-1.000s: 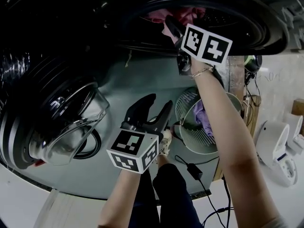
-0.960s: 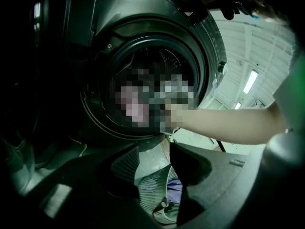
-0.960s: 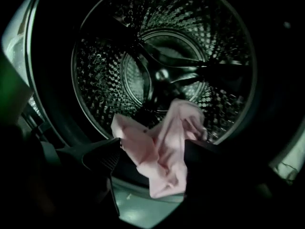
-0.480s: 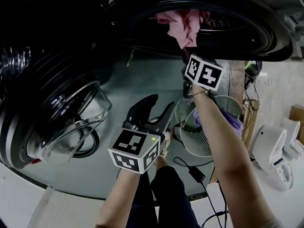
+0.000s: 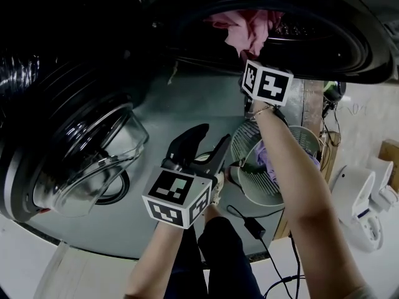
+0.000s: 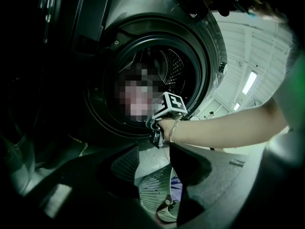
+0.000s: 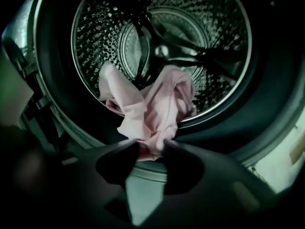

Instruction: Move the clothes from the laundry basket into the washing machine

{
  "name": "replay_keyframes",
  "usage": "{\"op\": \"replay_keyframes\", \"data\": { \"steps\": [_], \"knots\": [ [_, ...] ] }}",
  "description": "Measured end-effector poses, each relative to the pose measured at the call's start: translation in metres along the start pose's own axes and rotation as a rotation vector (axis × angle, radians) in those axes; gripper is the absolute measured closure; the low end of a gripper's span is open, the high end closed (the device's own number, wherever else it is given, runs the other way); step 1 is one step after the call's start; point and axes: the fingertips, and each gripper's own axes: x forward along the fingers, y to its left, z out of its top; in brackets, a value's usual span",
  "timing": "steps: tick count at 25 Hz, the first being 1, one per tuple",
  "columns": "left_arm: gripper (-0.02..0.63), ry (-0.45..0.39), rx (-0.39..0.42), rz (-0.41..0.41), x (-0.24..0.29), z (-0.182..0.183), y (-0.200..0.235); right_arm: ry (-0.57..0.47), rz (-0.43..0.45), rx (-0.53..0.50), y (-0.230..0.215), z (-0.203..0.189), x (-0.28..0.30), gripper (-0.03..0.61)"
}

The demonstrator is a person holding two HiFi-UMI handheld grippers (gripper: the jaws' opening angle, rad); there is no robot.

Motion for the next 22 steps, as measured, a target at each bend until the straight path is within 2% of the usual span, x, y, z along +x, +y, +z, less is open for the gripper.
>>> {"op": "replay_keyframes", "data": {
  "steps": [1, 2, 4, 8, 9, 11, 12, 13, 16, 17, 19, 22],
  "knots": [
    [0.405, 0.001, 0.002, -0.001, 0.0, 0.0, 0.0, 0.028, 0.009, -0.011, 0.002, 0.001, 0.004, 0.444],
    [0.407, 0.001, 0.003, -0.002, -0.001, 0.001, -0.001, 0.049, 0.017, -0.029, 0.004, 0.003, 0.006, 0.509],
    [0.405, -0.005, 0.001, -0.003, -0.002, 0.002, -0.002, 0.016, 0.036, -0.065, 0.009, 0.019, 0.005, 0.518],
    [0.407, -0.013, 0.001, 0.002, -0.008, 0.001, -0.002, -0.231, 0.089, -0.098, 0.021, 0.085, -0.01, 0.52],
    [0.406, -0.011, 0.001, 0.004, -0.01, 0.001, -0.002, -0.259, 0.096, -0.103, 0.023, 0.097, -0.011, 0.52],
    [0.407, -0.005, 0.0, 0.005, -0.011, -0.002, -0.002, -0.236, 0.101, -0.089, 0.024, 0.106, -0.004, 0.522],
    [0.406, -0.002, 0.0, 0.004, -0.011, -0.003, -0.003, -0.197, 0.097, -0.077, 0.022, 0.103, 0.001, 0.511],
    [0.407, 0.001, 0.001, 0.002, -0.011, -0.004, -0.004, -0.157, 0.092, -0.068, 0.02, 0.098, 0.005, 0.465],
    [0.407, 0.006, 0.004, -0.004, -0.011, -0.007, -0.007, -0.099, 0.098, -0.048, 0.017, 0.083, 0.006, 0.258],
    [0.407, 0.008, 0.005, -0.004, -0.011, -0.007, -0.007, -0.1, 0.106, -0.036, 0.017, 0.08, 0.002, 0.215],
    [0.405, 0.014, 0.013, -0.006, -0.009, -0.006, -0.008, -0.121, 0.131, -0.008, 0.018, 0.077, -0.01, 0.196],
    [0.405, 0.031, 0.039, -0.018, -0.008, -0.001, -0.014, -0.194, 0.206, 0.01, 0.022, 0.076, -0.048, 0.205]
  ]
}}
